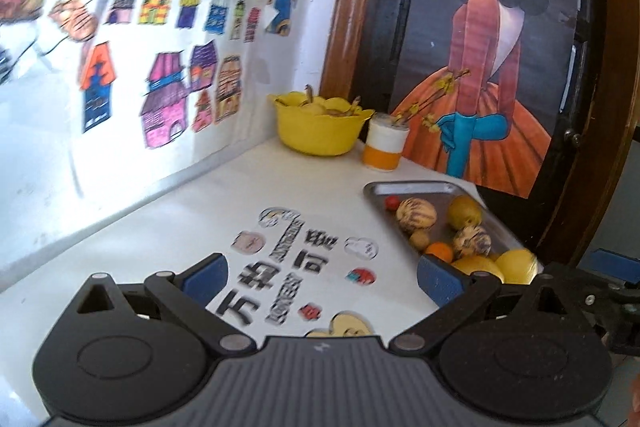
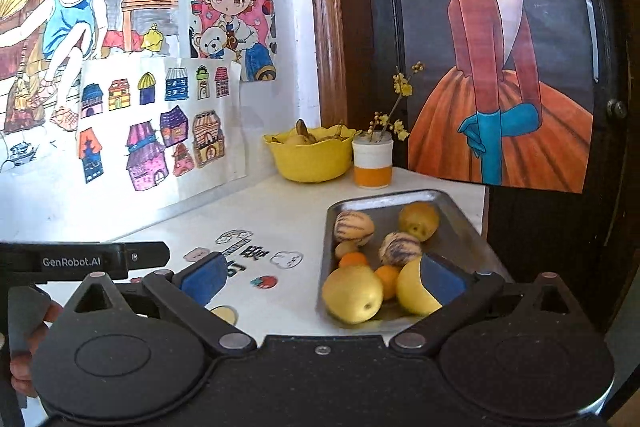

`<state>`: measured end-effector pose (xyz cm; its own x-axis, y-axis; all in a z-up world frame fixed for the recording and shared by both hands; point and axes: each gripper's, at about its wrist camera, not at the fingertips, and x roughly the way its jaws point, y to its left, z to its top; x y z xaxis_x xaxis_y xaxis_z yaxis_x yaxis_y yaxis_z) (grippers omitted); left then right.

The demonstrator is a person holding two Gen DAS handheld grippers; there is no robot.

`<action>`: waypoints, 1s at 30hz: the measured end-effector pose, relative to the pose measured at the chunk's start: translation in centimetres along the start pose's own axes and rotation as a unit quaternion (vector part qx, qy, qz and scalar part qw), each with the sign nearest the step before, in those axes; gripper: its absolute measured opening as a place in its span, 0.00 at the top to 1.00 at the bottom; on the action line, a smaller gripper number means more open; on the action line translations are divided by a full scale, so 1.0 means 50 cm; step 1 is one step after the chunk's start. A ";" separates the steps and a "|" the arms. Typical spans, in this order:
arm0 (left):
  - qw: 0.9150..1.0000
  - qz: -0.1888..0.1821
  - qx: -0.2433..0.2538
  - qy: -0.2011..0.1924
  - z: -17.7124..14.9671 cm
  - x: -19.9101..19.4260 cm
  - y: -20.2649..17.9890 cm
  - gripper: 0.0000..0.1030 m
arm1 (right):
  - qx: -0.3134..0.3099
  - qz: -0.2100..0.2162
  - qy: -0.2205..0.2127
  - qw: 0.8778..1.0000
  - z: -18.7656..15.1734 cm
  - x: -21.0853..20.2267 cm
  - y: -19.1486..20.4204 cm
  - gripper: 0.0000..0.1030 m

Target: Organize fruits

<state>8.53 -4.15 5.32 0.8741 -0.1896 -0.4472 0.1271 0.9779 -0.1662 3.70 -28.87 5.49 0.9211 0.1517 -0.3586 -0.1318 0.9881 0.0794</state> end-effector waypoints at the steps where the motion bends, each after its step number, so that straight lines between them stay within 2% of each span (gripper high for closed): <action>1: 1.000 0.002 -0.001 0.000 -0.006 -0.004 0.007 0.00 | 0.002 0.000 -0.001 1.000 -0.006 -0.003 0.006 0.01; 17: 0.999 0.036 -0.012 0.006 -0.073 -0.031 0.085 0.00 | 0.004 -0.021 -0.006 1.000 -0.085 -0.012 0.080 0.01; 26: 0.998 0.052 0.017 -0.018 -0.103 -0.047 0.082 0.00 | -0.012 -0.050 -0.029 0.998 -0.120 -0.017 0.093 0.01; 30: 0.998 0.050 0.013 -0.025 -0.116 -0.058 0.082 0.00 | -0.014 -0.054 -0.033 0.998 -0.134 -0.017 0.094 0.01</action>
<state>3.81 -0.13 0.85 0.9054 -0.0861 -0.4157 0.0492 0.9939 -0.0986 -0.14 -24.16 -0.05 0.9527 0.0439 -0.3008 -0.0407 0.9990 0.0170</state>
